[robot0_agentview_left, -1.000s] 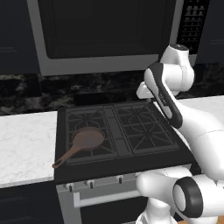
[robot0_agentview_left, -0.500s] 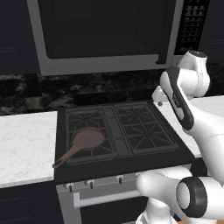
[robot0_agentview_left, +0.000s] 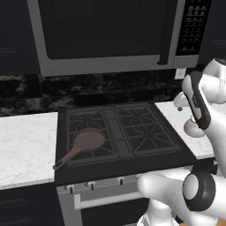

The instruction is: Pick the kettle from the counter and place it on a stove burner. Then turn the burner on.

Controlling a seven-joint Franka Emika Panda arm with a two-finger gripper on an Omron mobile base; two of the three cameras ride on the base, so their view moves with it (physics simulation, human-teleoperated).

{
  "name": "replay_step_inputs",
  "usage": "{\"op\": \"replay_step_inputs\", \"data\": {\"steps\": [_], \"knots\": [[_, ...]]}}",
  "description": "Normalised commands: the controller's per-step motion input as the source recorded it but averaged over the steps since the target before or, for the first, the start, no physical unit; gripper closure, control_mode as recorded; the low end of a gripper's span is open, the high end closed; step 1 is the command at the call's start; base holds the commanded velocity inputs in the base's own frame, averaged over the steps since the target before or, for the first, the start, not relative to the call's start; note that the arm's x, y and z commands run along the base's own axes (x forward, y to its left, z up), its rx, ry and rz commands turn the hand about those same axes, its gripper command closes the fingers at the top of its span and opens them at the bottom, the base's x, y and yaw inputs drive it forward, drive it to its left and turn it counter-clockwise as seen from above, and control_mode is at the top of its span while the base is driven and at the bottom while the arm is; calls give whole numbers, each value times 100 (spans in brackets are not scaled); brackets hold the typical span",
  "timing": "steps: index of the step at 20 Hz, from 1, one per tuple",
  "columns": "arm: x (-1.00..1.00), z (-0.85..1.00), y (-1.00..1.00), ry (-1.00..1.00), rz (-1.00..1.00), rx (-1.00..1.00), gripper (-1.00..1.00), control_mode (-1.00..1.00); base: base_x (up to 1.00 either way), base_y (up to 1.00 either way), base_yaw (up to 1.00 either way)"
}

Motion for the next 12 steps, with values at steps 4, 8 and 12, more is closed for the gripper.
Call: {"op": "replay_step_inputs", "data": {"steps": [4,8,12], "knots": [[-1,-43,-100,2,0,0,-100,-100,0,0,0],[0,-34,-94,14,0,0,-100,-100,0,0,0],[0,-31,-87,12,0,-1,-100,-100,0,0,0]]}}
